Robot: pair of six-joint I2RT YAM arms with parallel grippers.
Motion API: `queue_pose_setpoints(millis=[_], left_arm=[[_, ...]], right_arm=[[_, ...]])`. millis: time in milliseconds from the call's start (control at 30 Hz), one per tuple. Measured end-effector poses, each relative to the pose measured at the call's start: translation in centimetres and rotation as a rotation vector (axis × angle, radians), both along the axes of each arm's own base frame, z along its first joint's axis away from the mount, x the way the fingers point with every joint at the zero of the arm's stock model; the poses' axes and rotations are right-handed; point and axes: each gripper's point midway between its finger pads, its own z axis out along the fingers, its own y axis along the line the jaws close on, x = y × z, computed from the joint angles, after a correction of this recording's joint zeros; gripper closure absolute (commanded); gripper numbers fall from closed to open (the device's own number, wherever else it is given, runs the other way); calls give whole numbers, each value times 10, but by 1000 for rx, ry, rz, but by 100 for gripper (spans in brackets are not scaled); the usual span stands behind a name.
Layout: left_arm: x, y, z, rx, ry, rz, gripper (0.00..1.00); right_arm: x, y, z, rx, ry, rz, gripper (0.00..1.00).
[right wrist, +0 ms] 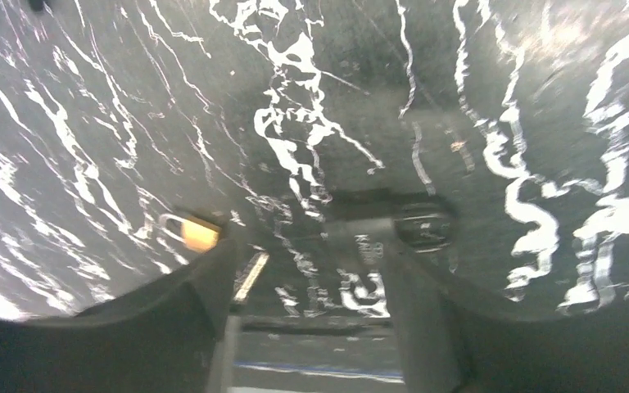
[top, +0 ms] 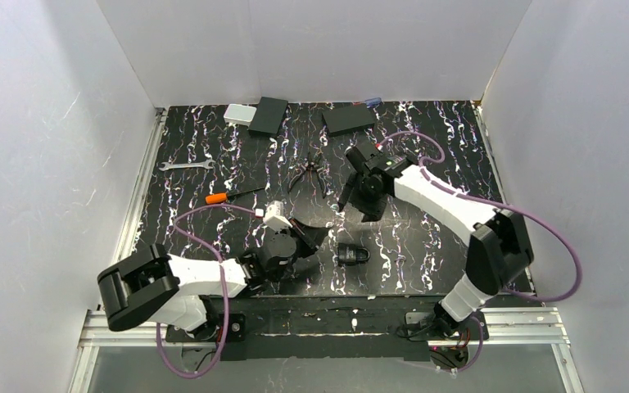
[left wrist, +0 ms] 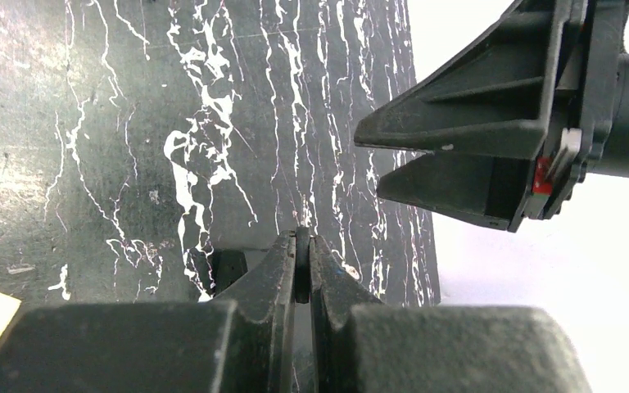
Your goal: Unlock with the key
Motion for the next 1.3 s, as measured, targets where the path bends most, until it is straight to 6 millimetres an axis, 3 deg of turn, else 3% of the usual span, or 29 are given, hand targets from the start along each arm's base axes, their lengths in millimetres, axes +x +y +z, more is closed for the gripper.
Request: queue_pose_setpoints(millis=[33,133,300,400,467,567,600,700,800,967,1300], left_arm=[[0,1,2,4,-7,-2,100],[-1,5,17,8,-45,-11,100],[-7,21,37,39,-127,-29,100],[-11,33,45,87,-172,-42,100],[-13,40,53,114,-206,-52,100],[-16,50,61,148,-239,-57,100],[-17,54,63,159,-248,-59,100],[-18,67,63,211,-262,-60,100],[-19,72,56,241,-250,-68,100],[-21,77,42,279,-222,-85,100],[-22,77,37,284,-208,-103,100]], right_arm=[[0,-5,3,-10,-33,41,10],[-1,-14,9,-46,-142,212,2],[-20,-18,-6,-145,-284,520,2],[-38,-10,-17,-206,-336,743,11],[-45,-3,-19,-227,-368,861,11],[-48,6,-20,-240,-436,1037,9],[-53,-1,-25,-258,-459,1156,3],[-59,-10,-30,-280,-502,1297,2],[-70,-17,-31,-271,-518,1395,2],[-76,-11,-32,-242,-532,1488,2],[-92,-10,-73,-304,-500,1639,2]])
